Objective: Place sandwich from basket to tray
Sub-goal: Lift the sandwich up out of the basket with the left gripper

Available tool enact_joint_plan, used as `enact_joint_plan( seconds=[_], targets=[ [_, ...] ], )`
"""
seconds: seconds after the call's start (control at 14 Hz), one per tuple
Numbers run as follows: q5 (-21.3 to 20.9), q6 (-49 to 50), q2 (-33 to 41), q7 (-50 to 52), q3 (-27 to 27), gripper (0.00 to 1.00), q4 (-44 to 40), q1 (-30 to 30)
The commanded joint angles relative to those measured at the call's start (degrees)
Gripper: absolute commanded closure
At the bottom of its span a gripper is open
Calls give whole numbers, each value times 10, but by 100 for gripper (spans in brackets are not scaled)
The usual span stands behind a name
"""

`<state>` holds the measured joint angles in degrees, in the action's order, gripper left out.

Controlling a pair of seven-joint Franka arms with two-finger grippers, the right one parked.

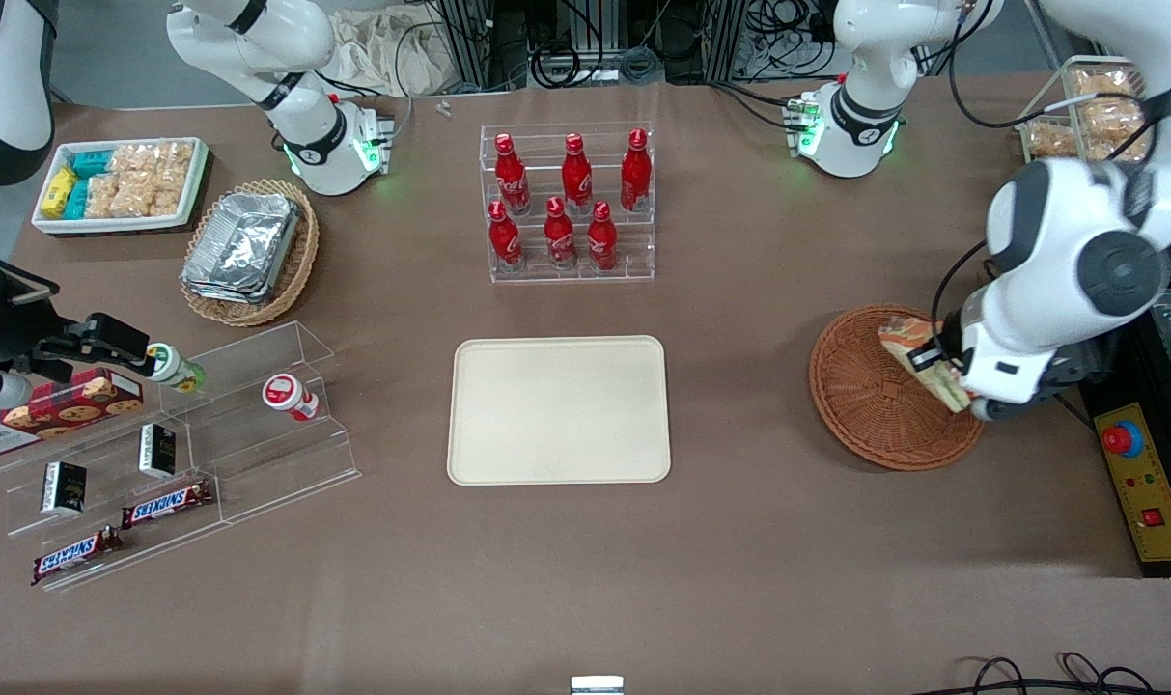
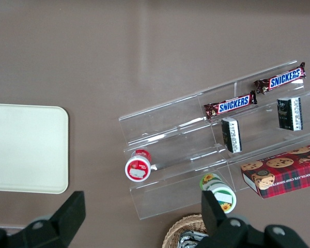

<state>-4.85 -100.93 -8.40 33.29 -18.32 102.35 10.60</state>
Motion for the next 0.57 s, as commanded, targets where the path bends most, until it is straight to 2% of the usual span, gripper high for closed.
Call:
enact_joint_plan(
  seconds=[0.0, 0.21, 0.5],
  targets=[
    [0, 94, -16, -26, 0, 100, -119, -1],
    [12, 144, -16, -59, -12, 100, -178, -1],
    [39, 146, -21, -132, -89, 100, -174, -1]
  ],
)
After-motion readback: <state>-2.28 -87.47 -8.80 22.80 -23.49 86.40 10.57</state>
